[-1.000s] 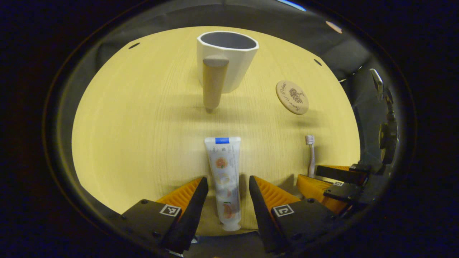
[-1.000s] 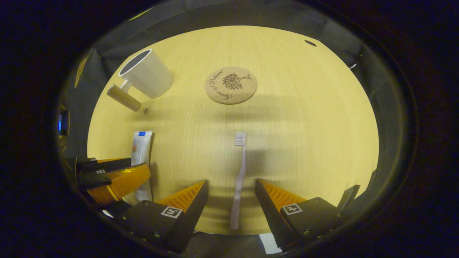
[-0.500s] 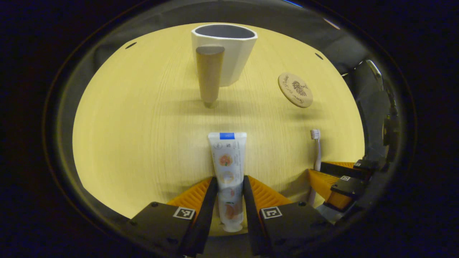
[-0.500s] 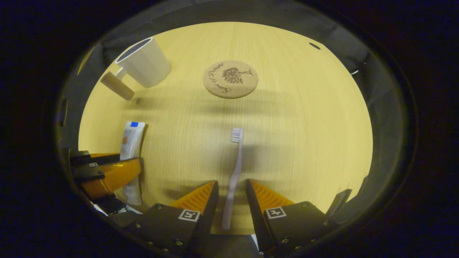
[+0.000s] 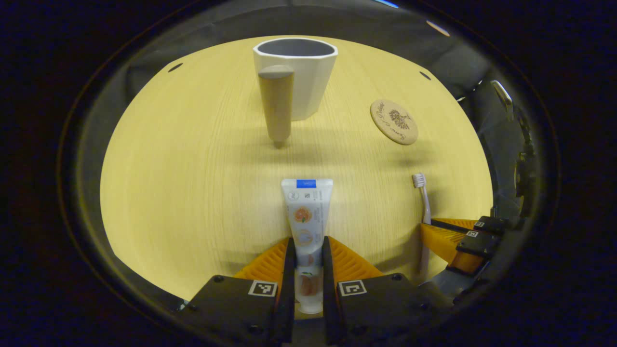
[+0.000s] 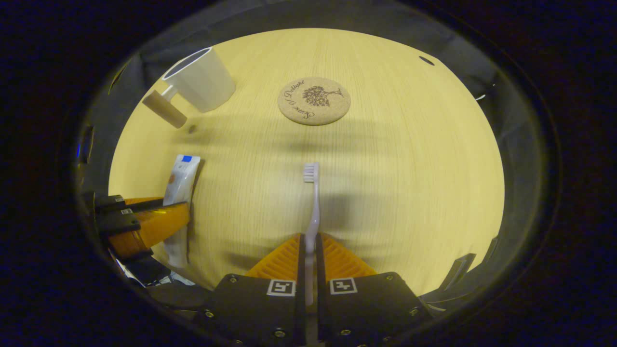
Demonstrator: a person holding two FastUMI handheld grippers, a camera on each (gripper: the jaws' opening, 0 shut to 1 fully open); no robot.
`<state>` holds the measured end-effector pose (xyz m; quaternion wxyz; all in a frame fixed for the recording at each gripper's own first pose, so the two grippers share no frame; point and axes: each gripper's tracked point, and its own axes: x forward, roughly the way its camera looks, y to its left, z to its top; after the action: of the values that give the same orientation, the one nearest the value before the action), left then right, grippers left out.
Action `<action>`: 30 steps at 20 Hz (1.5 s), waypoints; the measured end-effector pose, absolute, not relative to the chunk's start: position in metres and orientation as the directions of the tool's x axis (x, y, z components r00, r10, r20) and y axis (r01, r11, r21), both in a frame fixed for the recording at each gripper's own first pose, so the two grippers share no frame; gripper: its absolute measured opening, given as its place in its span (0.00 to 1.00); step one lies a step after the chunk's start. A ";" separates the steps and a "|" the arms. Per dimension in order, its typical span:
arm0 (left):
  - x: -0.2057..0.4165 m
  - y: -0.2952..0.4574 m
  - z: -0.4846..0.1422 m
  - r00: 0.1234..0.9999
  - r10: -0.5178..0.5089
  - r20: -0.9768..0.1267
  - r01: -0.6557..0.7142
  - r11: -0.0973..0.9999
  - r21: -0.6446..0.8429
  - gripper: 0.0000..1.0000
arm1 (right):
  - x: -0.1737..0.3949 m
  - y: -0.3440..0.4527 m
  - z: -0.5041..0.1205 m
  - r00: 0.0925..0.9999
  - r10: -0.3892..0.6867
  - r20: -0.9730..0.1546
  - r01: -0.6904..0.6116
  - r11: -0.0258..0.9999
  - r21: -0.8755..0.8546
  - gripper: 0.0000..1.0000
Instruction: Put the toothbrush and toothpaste on the desktop into the cup, then pick up the cup and place it on the coaster on the desktop.
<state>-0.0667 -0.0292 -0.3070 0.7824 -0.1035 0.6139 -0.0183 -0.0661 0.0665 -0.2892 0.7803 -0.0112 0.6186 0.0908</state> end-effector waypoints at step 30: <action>-0.022 0.049 -0.184 0.763 -0.015 -0.646 -0.201 0.945 -0.259 0.21 | -0.021 0.094 -0.172 0.676 0.443 -0.589 -0.280 0.894 0.350 0.04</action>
<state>-0.0216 0.0490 -0.1842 0.9254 -0.1585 0.3406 0.0504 -0.0214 0.0938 -0.1725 0.9081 0.1161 0.3497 0.1990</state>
